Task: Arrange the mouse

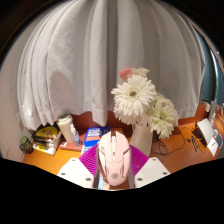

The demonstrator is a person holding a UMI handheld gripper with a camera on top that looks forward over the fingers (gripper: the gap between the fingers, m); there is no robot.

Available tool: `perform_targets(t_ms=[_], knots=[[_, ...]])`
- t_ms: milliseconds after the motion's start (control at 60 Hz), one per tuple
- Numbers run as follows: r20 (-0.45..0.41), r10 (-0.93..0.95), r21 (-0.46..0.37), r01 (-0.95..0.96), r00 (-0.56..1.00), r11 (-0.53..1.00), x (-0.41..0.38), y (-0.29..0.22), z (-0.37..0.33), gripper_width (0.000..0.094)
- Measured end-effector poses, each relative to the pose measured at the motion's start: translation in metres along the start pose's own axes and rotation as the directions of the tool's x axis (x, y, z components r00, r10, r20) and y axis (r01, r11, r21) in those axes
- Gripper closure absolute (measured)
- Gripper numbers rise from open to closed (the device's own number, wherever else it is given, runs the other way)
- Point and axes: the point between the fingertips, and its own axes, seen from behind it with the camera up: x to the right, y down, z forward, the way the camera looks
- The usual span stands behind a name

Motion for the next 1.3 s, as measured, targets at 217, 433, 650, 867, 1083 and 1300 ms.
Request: perform_targets(t_ms=[217, 433, 650, 867, 1083, 1300], knots=[[0.042, 0.013, 0.062, -0.016, 0.999, 0.998, -0.097, -0.046, 0.01, 0.0521], [0.039, 0.007, -0.17, 0.0, 0.999, 0.986, -0.149, 0.083, 0.073, 0.0524], [0.024, -0.005, -0.32, 0.012, 1.0, 0.947, -0.142, 0.186, 0.101, 0.0526], [0.025, -0.026, -0.296, 0.032, 0.999, 0.954, -0.141, 0.199, 0.101, 0.0485], [0.019, -0.006, -0.324, 0.011, 1.0, 0.946, -0.139, 0.193, 0.094, 0.0243], [0.064, 0.005, -0.228, 0.01, 0.998, 0.974, -0.148, 0.122, 0.02, 0.0103]])
